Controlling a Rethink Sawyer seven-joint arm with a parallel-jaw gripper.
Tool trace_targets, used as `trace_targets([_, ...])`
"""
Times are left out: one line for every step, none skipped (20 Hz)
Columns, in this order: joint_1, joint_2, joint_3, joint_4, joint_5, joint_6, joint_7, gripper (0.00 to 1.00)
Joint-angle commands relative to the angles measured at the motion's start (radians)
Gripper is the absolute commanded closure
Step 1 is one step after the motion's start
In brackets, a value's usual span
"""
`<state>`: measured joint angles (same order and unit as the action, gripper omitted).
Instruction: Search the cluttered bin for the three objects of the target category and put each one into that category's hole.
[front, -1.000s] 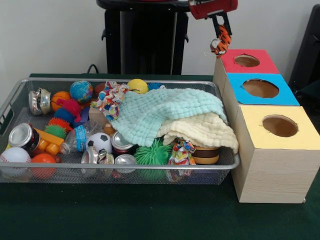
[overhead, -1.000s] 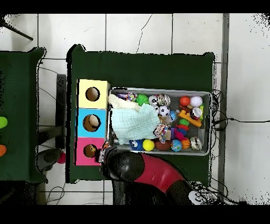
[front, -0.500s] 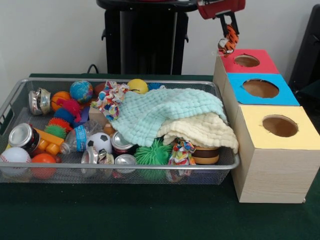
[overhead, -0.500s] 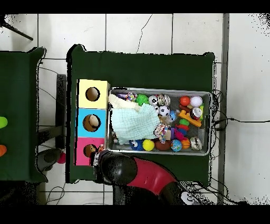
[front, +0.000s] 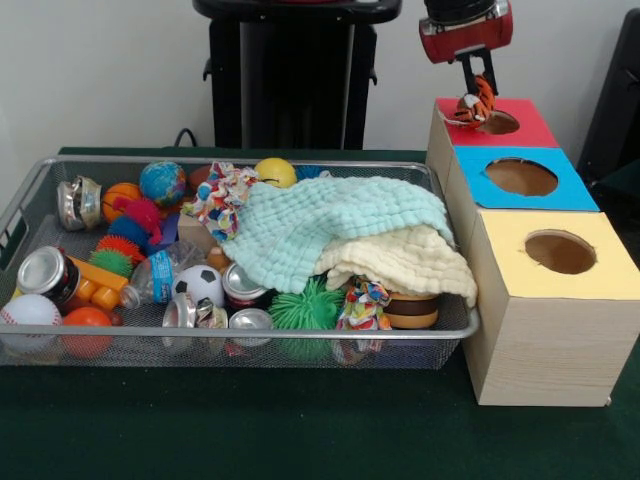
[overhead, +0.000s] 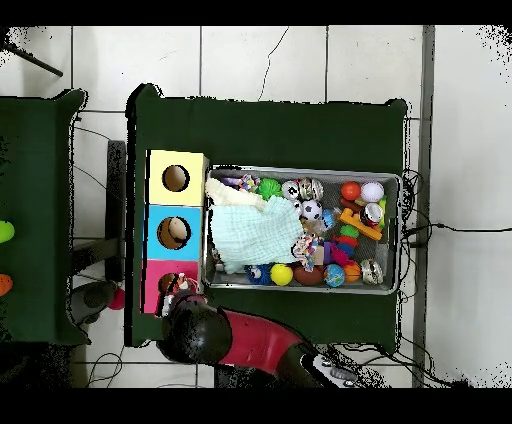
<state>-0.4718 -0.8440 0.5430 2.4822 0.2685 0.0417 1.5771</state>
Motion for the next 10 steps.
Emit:
trace_targets([0.006, 0.091, 0.082, 0.035, 0.041, -0.099, 0.364, 1.00])
trace_targets([0.006, 0.085, 0.095, 0.042, 0.053, -0.084, 0.374, 1.00])
trace_targets([0.007, 0.083, 0.101, 0.047, 0.060, -0.078, 0.381, 1.00])
trace_targets([0.006, 0.080, 0.110, 0.051, 0.066, -0.069, 0.388, 1.00])
trace_targets([0.006, 0.078, 0.120, 0.055, 0.073, -0.059, 0.396, 1.00])
trace_targets([0.004, 0.074, 0.129, 0.057, 0.078, -0.043, 0.399, 1.00])
trace_targets([0.001, 0.069, 0.133, 0.057, 0.080, -0.033, 0.403, 1.00])
trace_targets([-0.004, 0.060, 0.142, 0.059, 0.088, -0.015, 0.413, 1.00])
trace_targets([-0.005, 0.055, 0.145, 0.058, 0.090, -0.007, 0.419, 1.00])
trace_targets([-0.009, 0.046, 0.153, 0.059, 0.098, 0.007, 0.430, 1.00])
